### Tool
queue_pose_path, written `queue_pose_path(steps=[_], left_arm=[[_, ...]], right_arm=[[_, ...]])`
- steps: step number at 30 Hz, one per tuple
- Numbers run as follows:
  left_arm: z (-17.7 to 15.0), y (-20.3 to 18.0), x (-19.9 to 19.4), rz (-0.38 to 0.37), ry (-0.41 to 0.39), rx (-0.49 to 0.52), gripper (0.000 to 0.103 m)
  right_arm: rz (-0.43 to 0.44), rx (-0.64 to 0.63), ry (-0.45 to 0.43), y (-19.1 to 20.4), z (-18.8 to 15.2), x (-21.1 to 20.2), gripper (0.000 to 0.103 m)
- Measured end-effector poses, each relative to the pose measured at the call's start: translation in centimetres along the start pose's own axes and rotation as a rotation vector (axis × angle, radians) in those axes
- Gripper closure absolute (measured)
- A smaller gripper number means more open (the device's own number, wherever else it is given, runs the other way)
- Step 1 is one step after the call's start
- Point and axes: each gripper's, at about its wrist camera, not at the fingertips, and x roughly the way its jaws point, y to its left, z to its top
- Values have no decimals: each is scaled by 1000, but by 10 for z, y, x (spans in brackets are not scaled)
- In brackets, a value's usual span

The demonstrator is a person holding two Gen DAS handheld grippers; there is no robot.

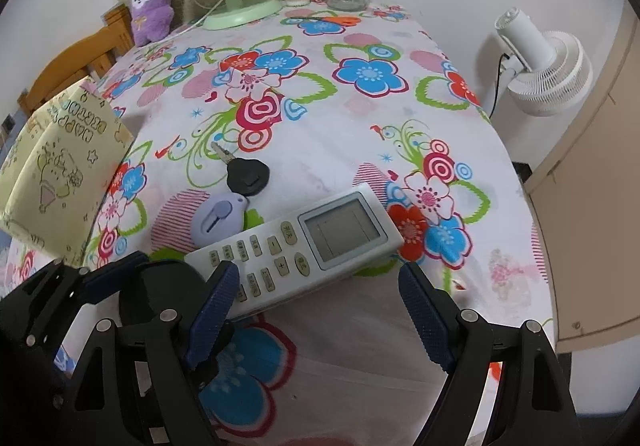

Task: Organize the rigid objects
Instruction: 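Grasp the white remote control with the right gripper while the left gripper holds the disc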

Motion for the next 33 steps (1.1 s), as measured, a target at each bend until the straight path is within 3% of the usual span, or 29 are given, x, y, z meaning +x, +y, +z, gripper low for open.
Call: queue_pose_path(steps=[6, 12, 18, 20, 21, 26, 28, 33], left_arm=[[3, 15, -7, 61, -29, 4, 30], [1, 27, 10, 71, 16, -11, 30], [8, 30, 17, 54, 20, -14, 30], [10, 30, 19, 56, 19, -10, 30], [10, 29, 19, 54, 18, -9, 30], [11, 29, 19, 52, 19, -16, 30], [12, 31, 19, 49, 19, -30, 30], [13, 32, 18, 50, 16, -46, 30]], right_arm=[[38, 59, 29, 12, 1, 6, 19], [14, 148, 33, 12, 17, 15, 19], [-47, 148, 25, 17, 29, 29, 19], [-59, 143, -6, 18, 31, 29, 24], [-77, 129, -15, 20, 33, 30, 33], [-120, 76, -38, 28, 36, 33, 40], [-108, 59, -42, 29, 37, 32, 48], [-102, -13, -48, 35, 35, 28, 53]])
